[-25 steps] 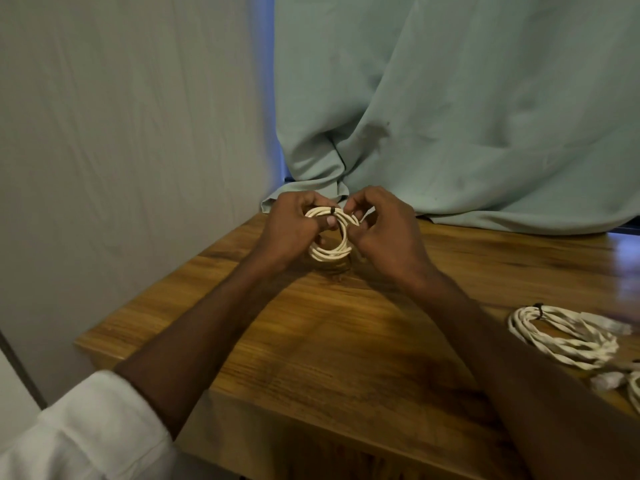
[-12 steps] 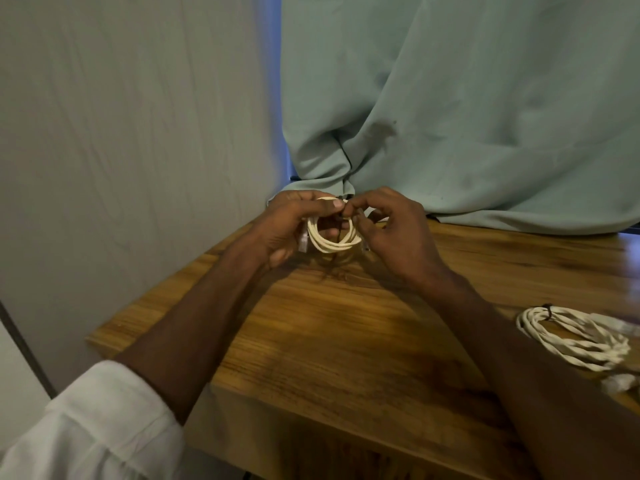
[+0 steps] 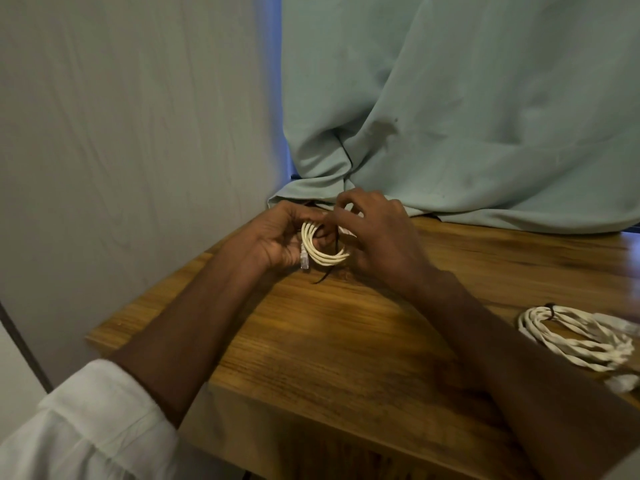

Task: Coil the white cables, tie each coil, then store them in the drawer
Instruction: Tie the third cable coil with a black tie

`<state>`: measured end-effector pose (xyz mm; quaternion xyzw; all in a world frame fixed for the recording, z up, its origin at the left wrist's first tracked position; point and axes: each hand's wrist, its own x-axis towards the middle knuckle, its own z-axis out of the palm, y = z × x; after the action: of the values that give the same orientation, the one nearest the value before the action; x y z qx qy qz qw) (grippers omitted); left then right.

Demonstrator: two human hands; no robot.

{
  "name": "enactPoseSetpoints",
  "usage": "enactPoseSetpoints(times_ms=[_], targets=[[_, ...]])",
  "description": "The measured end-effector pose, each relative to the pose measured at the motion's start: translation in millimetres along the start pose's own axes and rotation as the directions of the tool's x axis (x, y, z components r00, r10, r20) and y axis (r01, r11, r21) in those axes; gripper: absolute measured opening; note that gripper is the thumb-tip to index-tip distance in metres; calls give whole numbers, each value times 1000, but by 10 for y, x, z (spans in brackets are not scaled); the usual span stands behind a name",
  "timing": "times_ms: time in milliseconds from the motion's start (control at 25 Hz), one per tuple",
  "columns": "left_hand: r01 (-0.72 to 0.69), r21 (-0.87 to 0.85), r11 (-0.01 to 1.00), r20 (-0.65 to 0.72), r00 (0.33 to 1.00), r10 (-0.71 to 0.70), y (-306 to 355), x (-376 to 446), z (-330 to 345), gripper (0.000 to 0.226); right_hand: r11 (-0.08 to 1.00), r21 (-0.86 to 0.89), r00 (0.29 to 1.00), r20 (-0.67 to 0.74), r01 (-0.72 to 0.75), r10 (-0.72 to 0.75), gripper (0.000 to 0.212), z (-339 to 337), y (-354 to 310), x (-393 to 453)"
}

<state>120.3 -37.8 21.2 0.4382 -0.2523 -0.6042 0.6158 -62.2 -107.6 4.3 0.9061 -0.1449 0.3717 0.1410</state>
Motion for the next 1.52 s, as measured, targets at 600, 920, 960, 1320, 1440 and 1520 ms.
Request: enactPoseSetpoints(times_ms=[600, 920, 960, 1320, 1440, 1520], targets=[[-7, 24, 1000, 24, 1000, 7, 11, -12, -8, 17, 999, 44, 999, -53, 11, -9, 28, 0, 0, 2], [-597, 635, 490, 122, 704, 700, -371, 164, 223, 17, 422, 790, 658, -33, -444, 753, 13, 91, -73, 78], [-599, 687, 412, 175, 686, 706, -387, 167, 214, 19, 382, 804, 627, -15, -456, 779, 12, 86, -56, 83], [-664, 701, 262, 383, 659, 647, -457, 51, 240, 17, -104, 830, 345, 337, -548, 876, 5, 43, 70, 98], [-692, 702, 167, 453, 615, 646, -427, 35, 228, 24, -337, 725, 315, 602, -600, 734, 14, 21, 96, 77], [-695, 718, 23, 510, 549, 662, -403, 31, 213, 24, -420, 671, 341, 702, -611, 625, 21, -33, 147, 63]])
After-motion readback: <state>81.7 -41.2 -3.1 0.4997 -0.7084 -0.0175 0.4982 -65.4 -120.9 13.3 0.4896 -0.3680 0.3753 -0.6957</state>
